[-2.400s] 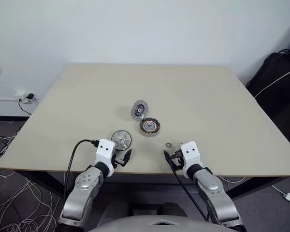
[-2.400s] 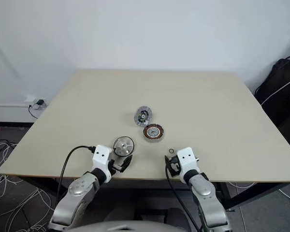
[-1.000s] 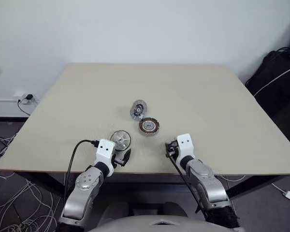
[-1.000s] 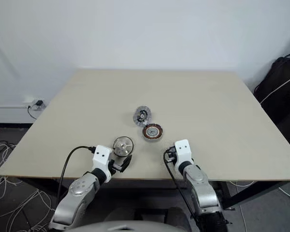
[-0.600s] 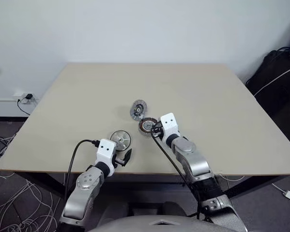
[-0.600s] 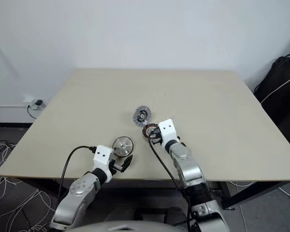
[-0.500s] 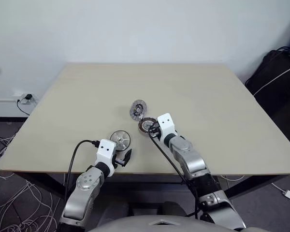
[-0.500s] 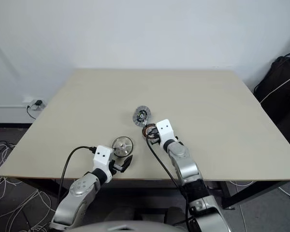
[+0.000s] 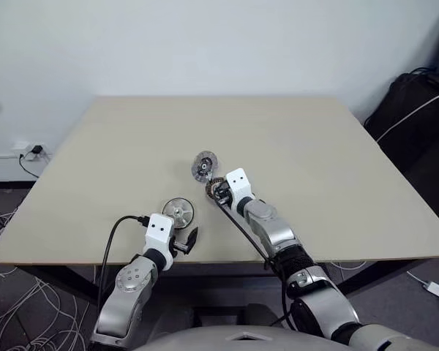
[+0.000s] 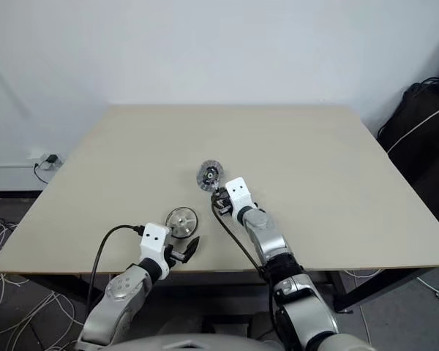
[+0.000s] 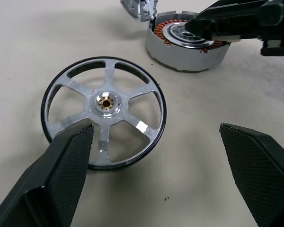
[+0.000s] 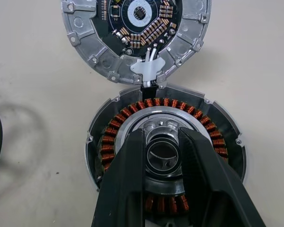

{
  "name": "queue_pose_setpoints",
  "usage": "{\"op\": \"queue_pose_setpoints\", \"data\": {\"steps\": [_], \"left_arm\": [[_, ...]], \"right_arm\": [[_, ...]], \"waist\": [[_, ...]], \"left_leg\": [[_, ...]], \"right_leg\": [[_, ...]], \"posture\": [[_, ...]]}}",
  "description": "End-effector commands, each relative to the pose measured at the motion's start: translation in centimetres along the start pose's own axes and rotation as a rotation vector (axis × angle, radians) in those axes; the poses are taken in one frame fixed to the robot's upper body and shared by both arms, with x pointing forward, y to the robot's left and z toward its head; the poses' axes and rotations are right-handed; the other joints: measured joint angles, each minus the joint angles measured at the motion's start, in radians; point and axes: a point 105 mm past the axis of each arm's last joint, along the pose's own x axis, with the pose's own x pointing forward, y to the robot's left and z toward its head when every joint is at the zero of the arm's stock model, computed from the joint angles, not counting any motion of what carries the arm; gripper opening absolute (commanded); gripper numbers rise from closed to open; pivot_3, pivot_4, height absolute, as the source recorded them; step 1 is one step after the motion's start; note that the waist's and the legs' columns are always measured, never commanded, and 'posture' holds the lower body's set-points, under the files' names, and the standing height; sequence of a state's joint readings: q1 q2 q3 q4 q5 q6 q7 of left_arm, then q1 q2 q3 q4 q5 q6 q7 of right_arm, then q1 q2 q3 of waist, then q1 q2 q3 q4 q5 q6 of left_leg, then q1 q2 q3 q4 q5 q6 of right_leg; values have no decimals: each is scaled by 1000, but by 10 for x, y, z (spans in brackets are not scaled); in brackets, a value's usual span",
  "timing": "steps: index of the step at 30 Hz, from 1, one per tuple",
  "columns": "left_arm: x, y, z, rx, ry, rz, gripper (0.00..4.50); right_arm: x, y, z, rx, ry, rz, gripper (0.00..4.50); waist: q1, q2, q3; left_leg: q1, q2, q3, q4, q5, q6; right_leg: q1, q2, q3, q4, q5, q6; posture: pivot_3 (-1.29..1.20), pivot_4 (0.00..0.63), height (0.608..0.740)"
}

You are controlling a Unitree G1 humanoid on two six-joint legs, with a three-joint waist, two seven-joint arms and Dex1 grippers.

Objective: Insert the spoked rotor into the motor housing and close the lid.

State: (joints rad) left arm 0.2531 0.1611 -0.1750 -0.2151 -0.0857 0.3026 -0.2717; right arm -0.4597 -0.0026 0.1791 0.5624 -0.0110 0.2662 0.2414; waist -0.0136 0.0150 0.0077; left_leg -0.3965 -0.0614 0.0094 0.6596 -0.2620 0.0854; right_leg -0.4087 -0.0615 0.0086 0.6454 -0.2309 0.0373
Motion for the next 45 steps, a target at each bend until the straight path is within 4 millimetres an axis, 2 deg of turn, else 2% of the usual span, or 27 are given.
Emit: {"op": "queue_pose_setpoints", "data": {"steps": [1, 24, 32, 36, 37, 39, 45], "left_arm": [[-1, 0, 17, 23, -71, 4, 4500], [-3, 4, 15, 19, -76, 27, 4500], [-3, 4, 15, 20, -75, 25, 4500], [-1, 3, 15, 21, -73, 19, 4500], [-1, 2, 16, 21, -73, 16, 4500], [0, 1, 16, 21, -72, 11, 4500], [1, -1, 16, 21, -69, -1, 4500]], "right_arm": [[4, -4, 21, -9, -67, -6, 680], [17, 1, 26, -21, -57, 20, 680], [13, -7, 18, -21, -44, -3, 3333], [8, -10, 25, -9, -85, -2, 4453], [5, -11, 30, 2, -110, -2, 4453], [1, -10, 38, 24, -146, 1, 4043], [-5, -2, 36, 5, -135, -6, 2049]], "waist": [[0, 0, 0], [-4, 1, 0], [-7, 1, 0], [-7, 1, 0], [-7, 1, 0], [-7, 1, 0], [-7, 1, 0]], "left_leg": [[0, 0, 0, 0, 0, 0], [0, 0, -1, -2, 2, -3], [1, 0, -1, -3, 2, -3], [1, 0, -1, -3, 2, -3], [1, 0, -1, -3, 2, -3], [0, 0, -1, -3, 2, -3], [1, 0, -1, -3, 2, -3]], "right_leg": [[0, 0, 0, 0, 0, 0], [-1, 1, 0, 1, 1, 0], [-1, 1, 0, 1, 1, 0], [-1, 1, 0, 1, 3, 3], [-1, 1, 0, 1, 3, 3], [-1, 1, 0, 1, 3, 4], [-1, 1, 0, 1, 3, 4]], "posture": [[0, 0, 740], [0, 0, 740], [0, 0, 740], [0, 0, 740], [0, 0, 740], [0, 0, 740], [0, 0, 740]]}}
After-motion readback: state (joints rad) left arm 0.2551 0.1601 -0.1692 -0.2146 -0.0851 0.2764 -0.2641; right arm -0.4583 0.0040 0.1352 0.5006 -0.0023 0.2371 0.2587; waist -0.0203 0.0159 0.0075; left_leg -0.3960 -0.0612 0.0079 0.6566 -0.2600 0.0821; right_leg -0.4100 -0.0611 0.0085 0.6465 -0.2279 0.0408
